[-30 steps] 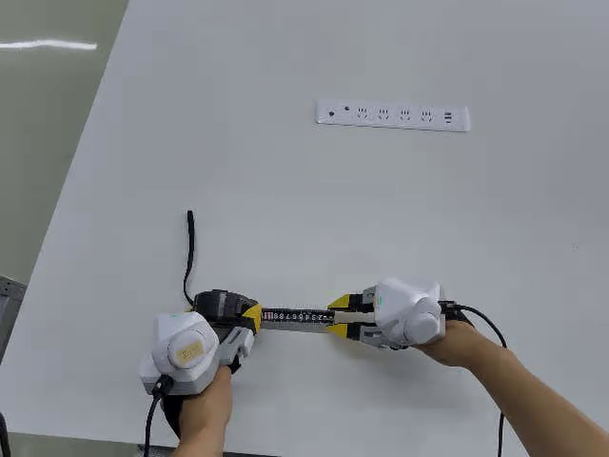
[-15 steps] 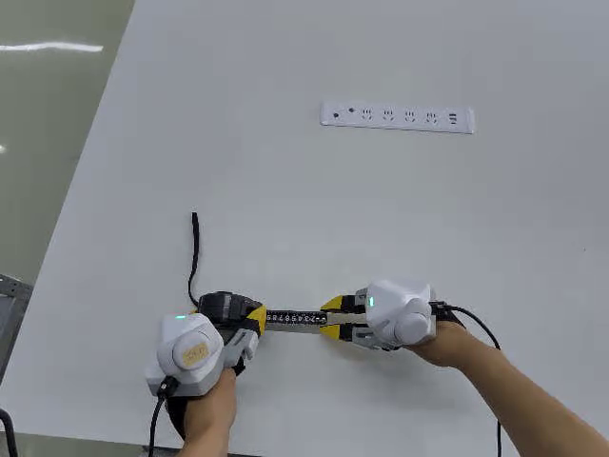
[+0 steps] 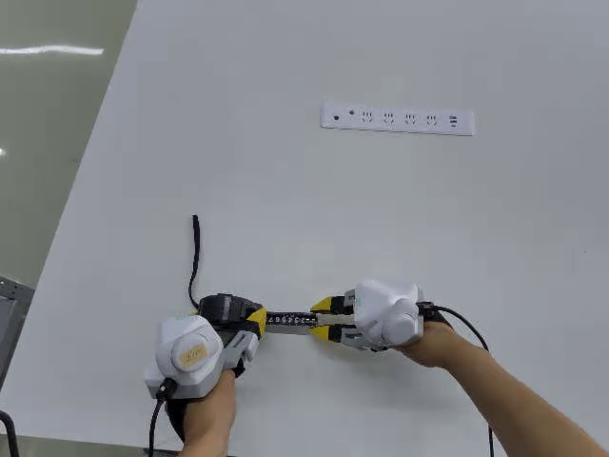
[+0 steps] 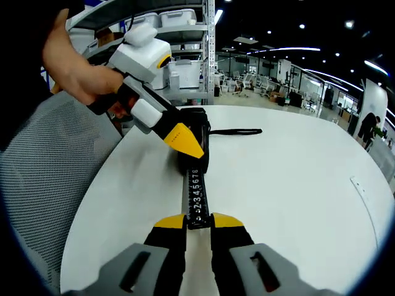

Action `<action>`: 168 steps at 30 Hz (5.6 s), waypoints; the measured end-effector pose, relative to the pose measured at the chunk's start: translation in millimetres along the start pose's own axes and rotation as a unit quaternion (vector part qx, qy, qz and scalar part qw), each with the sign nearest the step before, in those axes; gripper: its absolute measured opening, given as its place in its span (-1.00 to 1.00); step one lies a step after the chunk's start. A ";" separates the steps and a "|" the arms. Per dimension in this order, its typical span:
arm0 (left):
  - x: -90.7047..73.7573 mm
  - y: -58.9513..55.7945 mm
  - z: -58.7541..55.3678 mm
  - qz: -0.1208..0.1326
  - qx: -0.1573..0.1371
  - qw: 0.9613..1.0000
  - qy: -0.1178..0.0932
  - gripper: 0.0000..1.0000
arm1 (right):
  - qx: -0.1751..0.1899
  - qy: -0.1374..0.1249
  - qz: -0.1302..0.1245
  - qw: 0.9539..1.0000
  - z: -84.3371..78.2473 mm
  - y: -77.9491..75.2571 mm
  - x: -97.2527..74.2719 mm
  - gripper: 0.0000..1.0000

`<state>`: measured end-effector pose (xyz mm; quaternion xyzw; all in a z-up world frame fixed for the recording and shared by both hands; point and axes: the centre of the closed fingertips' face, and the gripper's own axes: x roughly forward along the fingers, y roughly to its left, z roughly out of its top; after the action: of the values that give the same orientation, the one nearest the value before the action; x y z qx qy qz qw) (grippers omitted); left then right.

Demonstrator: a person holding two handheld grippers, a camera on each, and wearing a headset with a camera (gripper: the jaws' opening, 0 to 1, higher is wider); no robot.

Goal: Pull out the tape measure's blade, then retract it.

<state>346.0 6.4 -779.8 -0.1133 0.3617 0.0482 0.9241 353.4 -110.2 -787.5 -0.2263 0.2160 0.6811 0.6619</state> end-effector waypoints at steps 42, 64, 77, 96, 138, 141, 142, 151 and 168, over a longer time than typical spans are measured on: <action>0.8 2.2 -0.4 -0.008 -0.005 1.000 0.003 0.20 | -0.004 -0.016 0.009 1.000 32.6 4.3 47.7 -0.74; 0.6 -0.1 -1.9 -0.010 0.004 1.000 0.006 0.22 | 0.011 -0.025 0.003 1.000 32.9 7.7 59.0 -0.73; 1.1 0.6 -2.1 -0.017 0.006 1.000 0.010 0.24 | 0.017 -0.032 -0.001 0.999 35.8 8.4 57.5 -0.73; 0.0 -1.3 -1.3 -0.016 0.049 0.998 0.024 0.27 | 0.012 -0.015 -0.008 1.000 38.3 9.9 56.0 -0.70; -36.8 -20.9 11.1 -0.163 0.232 0.958 0.043 0.66 | 0.080 -0.010 -0.072 0.994 34.6 19.7 6.2 -0.08; -40.5 -22.7 9.4 -0.174 0.244 0.953 0.044 0.72 | 0.097 -0.011 -0.081 0.992 34.0 21.9 -1.4 0.00; -41.3 -23.0 8.8 -0.178 0.247 0.951 0.045 0.74 | 0.097 -0.012 -0.084 0.992 33.5 22.5 -3.6 0.02; -56.1 -19.3 0.1 -0.211 0.280 0.935 0.056 0.85 | 0.137 -0.018 -0.116 0.984 32.5 31.0 -35.7 0.21; -81.6 -1.7 12.0 -0.228 0.275 0.933 0.041 0.97 | 0.178 -0.029 -0.194 0.964 23.5 42.0 -107.1 0.53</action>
<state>294.3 7.2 -715.5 0.0638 0.3632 -0.2698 0.8895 313.2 -183.6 -705.1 -0.1223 0.2667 0.4967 0.8168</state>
